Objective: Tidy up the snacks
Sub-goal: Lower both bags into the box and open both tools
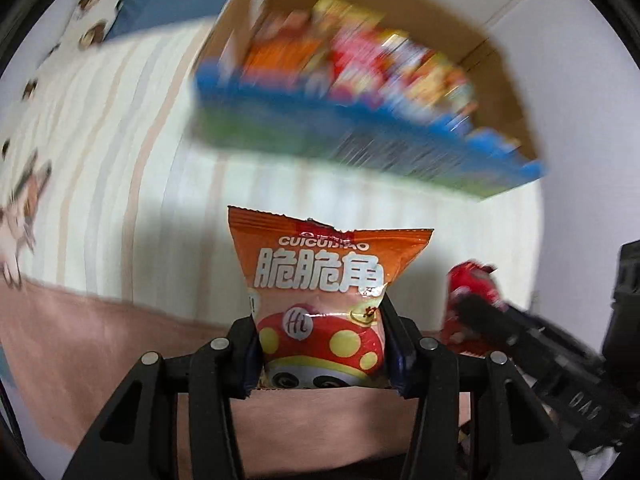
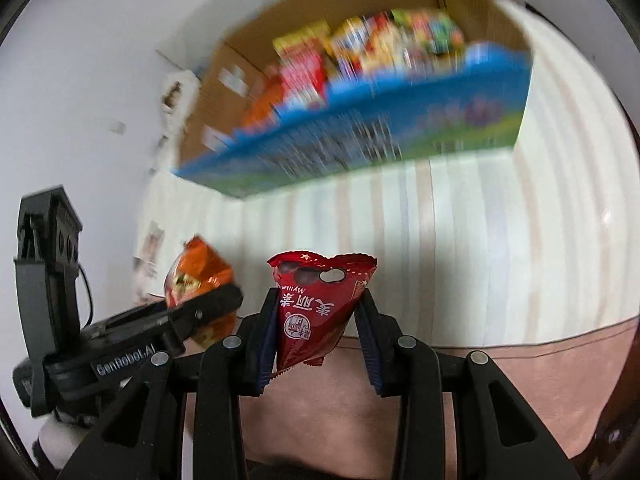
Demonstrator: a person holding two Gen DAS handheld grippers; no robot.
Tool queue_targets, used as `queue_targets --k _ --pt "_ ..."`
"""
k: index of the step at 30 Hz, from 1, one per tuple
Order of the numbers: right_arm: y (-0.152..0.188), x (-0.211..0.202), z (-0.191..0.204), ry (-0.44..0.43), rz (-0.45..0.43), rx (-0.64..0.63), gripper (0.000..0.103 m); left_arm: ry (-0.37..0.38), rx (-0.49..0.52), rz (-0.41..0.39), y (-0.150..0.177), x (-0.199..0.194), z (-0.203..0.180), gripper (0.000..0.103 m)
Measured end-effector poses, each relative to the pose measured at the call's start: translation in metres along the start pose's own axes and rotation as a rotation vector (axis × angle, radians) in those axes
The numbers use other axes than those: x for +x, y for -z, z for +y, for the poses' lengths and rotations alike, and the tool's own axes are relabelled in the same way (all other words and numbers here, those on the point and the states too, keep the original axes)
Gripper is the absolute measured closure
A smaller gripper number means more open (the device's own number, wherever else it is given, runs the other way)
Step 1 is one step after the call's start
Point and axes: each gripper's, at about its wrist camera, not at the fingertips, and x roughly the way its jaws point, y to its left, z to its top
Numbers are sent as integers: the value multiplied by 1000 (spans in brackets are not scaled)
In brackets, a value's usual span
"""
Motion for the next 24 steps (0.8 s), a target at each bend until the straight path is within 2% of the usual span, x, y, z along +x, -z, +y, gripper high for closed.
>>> queue_targets --k 3,4,7,9,12,16,19,24 --pt "-26 -43 7 -24 -80 -24 64 45 42 -65 -31 -35 -25 57" --pt "-38 -55 8 -23 -109 -32 64 46 53 -80 -47 -44 -21 57" --pt "-81 -73 13 32 -185 -52 64 20 91 -124 -86 -63 -27 57" --pt "-108 -77 11 70 -208 -50 64 -17 103 -125 -109 -62 -30 57" --pt "-149 -64 8 145 -205 -51 64 -65 93 -54 -145 -37 -25 56" --pt "-188 -46 -14 220 -156 -16 64 -127 49 38 -175 -1 -6 56" --pt "-204 -27 -28 243 -118 12 64 -150 21 82 -183 23 8 56" --pt "-209 -2 -35 270 -85 12 64 -158 8 115 -183 43 21 56"
